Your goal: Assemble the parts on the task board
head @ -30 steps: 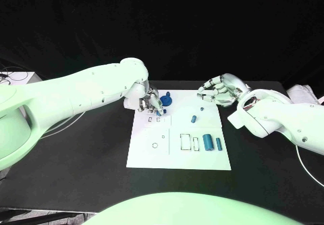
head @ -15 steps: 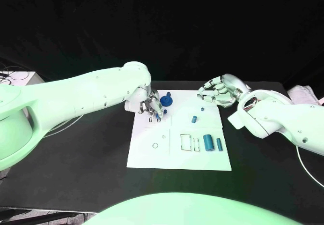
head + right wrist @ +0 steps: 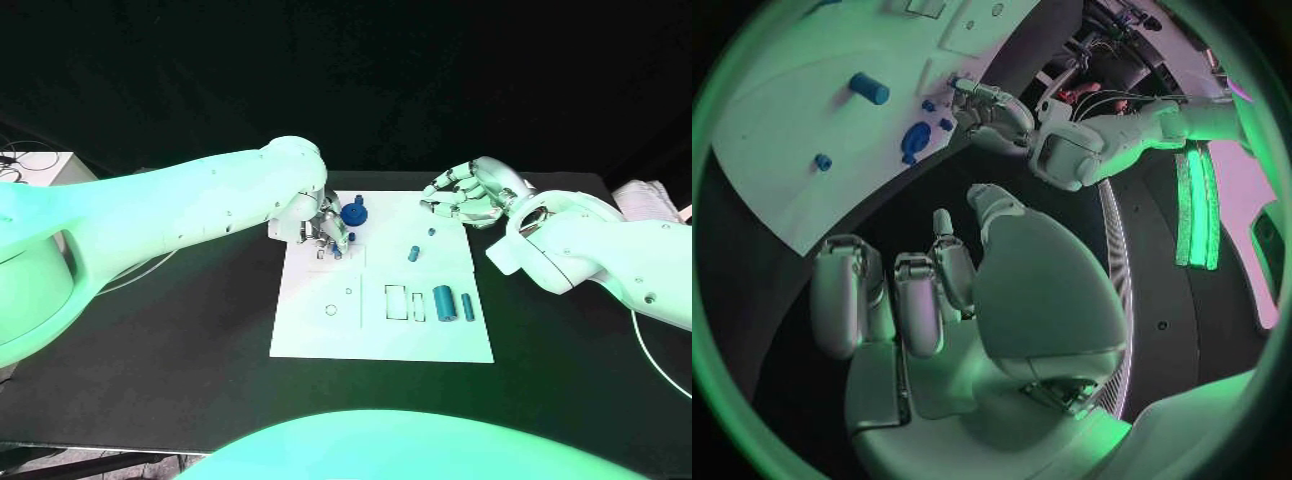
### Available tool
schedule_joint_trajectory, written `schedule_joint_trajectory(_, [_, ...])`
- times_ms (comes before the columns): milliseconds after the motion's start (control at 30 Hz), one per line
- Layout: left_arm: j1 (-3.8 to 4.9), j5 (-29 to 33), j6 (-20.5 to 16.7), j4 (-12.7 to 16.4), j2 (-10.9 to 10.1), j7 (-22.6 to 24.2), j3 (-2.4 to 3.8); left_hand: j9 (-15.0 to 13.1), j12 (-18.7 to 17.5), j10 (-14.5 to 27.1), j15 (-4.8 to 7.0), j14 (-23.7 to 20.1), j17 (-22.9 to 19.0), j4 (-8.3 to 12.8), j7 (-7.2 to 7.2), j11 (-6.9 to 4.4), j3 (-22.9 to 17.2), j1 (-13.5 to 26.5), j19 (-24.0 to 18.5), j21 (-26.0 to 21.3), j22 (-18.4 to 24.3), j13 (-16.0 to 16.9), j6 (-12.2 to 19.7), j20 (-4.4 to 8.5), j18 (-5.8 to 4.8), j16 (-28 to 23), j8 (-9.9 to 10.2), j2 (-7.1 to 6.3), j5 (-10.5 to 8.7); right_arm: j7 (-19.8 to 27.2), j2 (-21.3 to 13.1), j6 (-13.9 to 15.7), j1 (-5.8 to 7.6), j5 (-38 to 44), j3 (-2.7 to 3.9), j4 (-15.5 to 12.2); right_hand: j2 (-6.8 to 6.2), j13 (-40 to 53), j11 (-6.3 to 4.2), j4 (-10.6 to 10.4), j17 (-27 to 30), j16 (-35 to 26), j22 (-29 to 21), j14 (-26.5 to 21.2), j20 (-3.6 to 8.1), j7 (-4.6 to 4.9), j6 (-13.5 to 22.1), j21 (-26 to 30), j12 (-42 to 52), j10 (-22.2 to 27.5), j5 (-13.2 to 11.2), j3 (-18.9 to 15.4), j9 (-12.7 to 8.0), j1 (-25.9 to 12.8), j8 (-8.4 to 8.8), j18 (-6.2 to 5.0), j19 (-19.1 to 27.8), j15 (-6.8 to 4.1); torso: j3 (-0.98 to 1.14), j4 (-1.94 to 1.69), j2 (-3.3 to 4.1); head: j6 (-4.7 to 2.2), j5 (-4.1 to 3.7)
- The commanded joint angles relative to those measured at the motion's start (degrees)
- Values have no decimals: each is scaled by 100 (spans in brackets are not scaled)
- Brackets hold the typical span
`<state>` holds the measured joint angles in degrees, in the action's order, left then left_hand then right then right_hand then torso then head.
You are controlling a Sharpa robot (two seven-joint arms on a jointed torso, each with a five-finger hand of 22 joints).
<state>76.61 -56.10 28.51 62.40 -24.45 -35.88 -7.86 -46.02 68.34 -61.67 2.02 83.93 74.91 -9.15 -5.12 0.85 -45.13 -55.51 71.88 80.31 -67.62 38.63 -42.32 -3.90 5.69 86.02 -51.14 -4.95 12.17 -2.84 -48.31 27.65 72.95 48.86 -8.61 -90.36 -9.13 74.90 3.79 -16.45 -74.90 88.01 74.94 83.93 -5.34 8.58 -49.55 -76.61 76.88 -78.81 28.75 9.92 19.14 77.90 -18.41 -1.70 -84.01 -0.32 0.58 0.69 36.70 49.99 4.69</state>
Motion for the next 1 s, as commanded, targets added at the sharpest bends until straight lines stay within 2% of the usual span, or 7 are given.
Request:
schedule_joint_trajectory(33, [-14, -142, -41, -7, 23, 5, 0, -5, 29, -46, 51, 297, 647, 1544, -2, -1, -1517, 24, 20, 34, 7, -6, -56, -4, -31, 26, 20, 27, 26, 41, 4, -72, -4, 57, 0, -9, -58, 291, -15, 5, -1160, -19, 857, 515, 20, -5, 37, 26, 18, 11, 30, 37, -4, 19, -37, -109, -158, -35, 1, -2, -3, 1, -3])
schedule_joint_trajectory(1000, [-61, -221, 0, 12, 26, 8, -9, -8, 25, -45, 52, 295, 639, 1548, 0, -3, -1512, 32, 12, 32, 16, -14, -60, -3, -29, 23, 23, 29, 48, 41, 10, -78, -5, 57, 0, -6, -58, 291, -15, 5, -1160, -19, 857, 515, 20, -5, 37, 26, 18, 11, 30, 37, -4, 19, -37, -109, -158, -35, 7, -1, -11, 1, 4])
